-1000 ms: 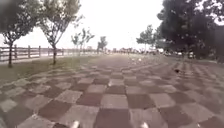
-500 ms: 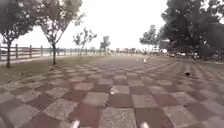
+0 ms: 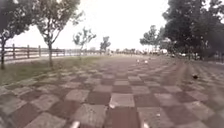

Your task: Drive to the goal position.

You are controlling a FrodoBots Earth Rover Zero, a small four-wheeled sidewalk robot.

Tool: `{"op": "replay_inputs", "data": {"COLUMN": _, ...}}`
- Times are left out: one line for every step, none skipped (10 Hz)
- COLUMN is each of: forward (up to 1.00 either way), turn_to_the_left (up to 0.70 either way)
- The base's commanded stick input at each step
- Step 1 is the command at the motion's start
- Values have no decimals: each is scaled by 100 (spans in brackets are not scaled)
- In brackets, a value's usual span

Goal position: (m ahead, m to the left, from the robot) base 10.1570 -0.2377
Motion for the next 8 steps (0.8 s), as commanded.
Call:
{"op": "replay_inputs", "data": {"forward": 70, "turn_to_the_left": 0}}
{"op": "replay_inputs", "data": {"forward": 70, "turn_to_the_left": 12}}
{"op": "replay_inputs", "data": {"forward": 70, "turn_to_the_left": 27}}
{"op": "replay_inputs", "data": {"forward": 70, "turn_to_the_left": 27}}
{"op": "replay_inputs", "data": {"forward": 70, "turn_to_the_left": 27}}
{"op": "replay_inputs", "data": {"forward": 70, "turn_to_the_left": 23}}
{"op": "replay_inputs", "data": {"forward": 70, "turn_to_the_left": 0}}
{"op": "replay_inputs", "data": {"forward": 70, "turn_to_the_left": 0}}
